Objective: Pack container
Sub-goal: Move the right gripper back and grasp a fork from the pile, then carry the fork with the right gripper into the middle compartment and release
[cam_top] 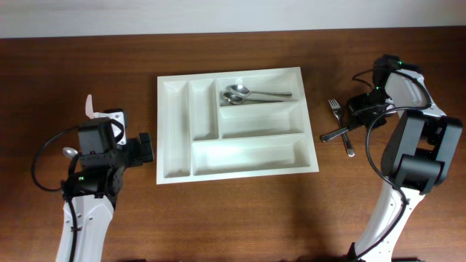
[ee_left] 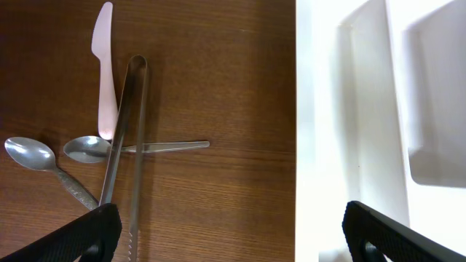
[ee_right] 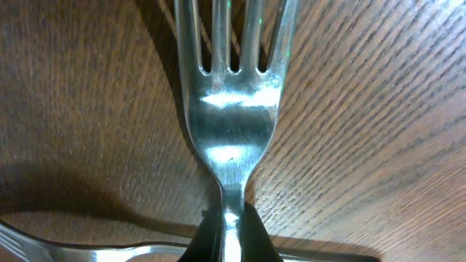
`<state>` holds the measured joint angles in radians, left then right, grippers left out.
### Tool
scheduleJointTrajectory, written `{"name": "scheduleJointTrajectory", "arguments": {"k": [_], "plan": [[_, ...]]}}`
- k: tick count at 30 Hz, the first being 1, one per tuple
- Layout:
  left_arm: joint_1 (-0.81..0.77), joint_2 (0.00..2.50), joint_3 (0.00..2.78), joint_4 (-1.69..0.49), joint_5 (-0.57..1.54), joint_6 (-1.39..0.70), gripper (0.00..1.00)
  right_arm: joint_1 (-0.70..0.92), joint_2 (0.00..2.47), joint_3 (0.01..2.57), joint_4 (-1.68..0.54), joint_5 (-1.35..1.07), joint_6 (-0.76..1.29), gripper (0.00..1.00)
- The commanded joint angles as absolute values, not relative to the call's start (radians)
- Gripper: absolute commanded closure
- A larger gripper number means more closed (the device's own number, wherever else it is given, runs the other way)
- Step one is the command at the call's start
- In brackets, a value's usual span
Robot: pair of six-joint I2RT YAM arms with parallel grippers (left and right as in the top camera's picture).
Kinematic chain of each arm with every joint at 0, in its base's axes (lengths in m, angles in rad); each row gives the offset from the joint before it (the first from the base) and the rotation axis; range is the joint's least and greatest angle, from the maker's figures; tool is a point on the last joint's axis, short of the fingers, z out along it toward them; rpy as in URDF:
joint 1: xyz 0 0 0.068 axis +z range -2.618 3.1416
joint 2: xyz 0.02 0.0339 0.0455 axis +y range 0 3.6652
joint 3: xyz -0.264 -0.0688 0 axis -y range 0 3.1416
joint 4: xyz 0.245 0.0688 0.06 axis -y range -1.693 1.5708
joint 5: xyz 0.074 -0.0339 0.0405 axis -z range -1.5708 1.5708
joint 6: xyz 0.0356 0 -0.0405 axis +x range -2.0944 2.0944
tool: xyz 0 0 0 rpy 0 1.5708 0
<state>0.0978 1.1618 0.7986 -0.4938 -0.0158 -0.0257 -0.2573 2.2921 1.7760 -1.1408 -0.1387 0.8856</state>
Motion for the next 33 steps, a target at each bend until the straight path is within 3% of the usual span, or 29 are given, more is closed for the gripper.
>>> {"name": "scheduleJointTrajectory", "arguments": {"k": [1, 10, 16, 22, 30, 33], "plan": [[0.101, 1.168, 0.82, -0.495, -0.023, -0.013, 0.01, -0.255, 2.275, 1.781, -1.148, -0.1, 0.811, 0.96], [0.101, 1.168, 0.82, -0.495, -0.023, -0.013, 0.01, -0.148, 2.049, 1.972, -1.182, -0.099, 0.535, 0.96], [0.101, 1.168, 0.82, -0.495, -0.023, -0.013, 0.01, 0.039, 1.935, 2.045, -1.14, -0.084, 0.174, 0.96], [0.101, 1.168, 0.82, -0.495, -0.023, -0.013, 0.01, 0.234, 1.966, 2.027, -1.118, -0.123, -0.359, 0.96], [0.101, 1.168, 0.82, -0.495, -0.023, -0.013, 0.01, 0.349, 2.025, 1.95, -1.189, -0.233, -1.106, 0.96], [0.101, 1.168, 0.82, -0.495, -0.023, -0.013, 0.01, 0.376, 2.049, 1.916, -1.19, -0.23, -1.254, 0.96]]}}
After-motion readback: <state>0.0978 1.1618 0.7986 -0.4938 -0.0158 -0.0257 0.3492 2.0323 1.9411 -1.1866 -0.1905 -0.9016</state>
